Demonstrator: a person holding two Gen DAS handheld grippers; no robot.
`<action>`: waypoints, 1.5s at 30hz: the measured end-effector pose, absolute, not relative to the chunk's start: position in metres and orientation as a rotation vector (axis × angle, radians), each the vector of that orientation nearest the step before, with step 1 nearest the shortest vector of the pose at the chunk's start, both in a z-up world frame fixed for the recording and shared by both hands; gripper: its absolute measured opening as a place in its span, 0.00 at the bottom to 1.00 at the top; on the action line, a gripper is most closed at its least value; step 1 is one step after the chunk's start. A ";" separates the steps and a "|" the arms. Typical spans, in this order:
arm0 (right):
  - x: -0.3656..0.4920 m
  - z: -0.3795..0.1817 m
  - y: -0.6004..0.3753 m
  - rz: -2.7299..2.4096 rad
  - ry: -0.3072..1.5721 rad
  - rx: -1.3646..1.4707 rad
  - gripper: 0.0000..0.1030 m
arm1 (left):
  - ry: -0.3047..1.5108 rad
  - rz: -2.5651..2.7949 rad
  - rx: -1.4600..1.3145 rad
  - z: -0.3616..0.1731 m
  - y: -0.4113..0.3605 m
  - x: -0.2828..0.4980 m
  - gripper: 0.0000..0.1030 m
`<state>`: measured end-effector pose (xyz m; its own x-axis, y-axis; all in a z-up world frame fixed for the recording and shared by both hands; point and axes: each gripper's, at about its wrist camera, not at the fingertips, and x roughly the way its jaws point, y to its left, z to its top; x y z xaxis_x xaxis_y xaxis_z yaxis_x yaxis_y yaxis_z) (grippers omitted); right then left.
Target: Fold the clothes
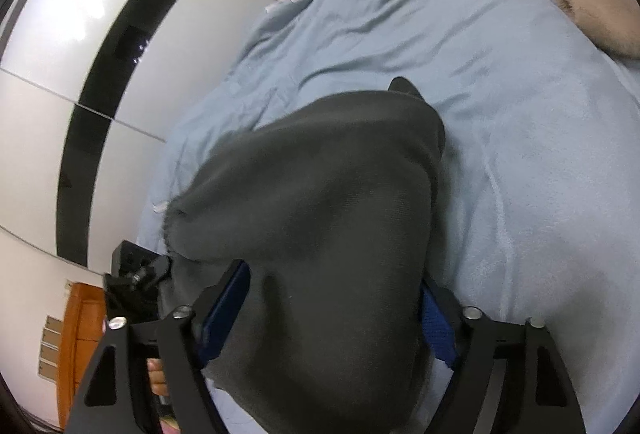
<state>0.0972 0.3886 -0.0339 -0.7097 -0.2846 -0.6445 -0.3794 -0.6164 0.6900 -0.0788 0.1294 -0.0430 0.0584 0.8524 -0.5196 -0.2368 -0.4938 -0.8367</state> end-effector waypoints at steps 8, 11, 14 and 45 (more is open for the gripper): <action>0.105 -0.005 0.390 2.594 1.300 -1.065 0.35 | -0.433 1.763 -1.356 0.001 0.147 -0.059 0.59; 0.115 0.015 0.394 2.630 1.229 -1.005 0.35 | -0.378 1.772 -1.294 0.017 0.162 -0.053 0.58; 0.131 0.033 0.409 2.635 1.192 -0.931 0.35 | -0.365 1.718 -1.269 0.024 0.190 -0.051 0.58; 0.245 0.062 0.530 2.495 1.103 -0.760 0.34 | 0.027 1.589 -1.215 0.054 0.416 -0.005 0.56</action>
<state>0.2449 0.5302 0.0623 -0.8119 0.0639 -0.5803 -0.4722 -0.6564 0.5884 -0.0055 0.4157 0.0544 0.1061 0.7107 -0.6955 -0.7340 -0.4159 -0.5369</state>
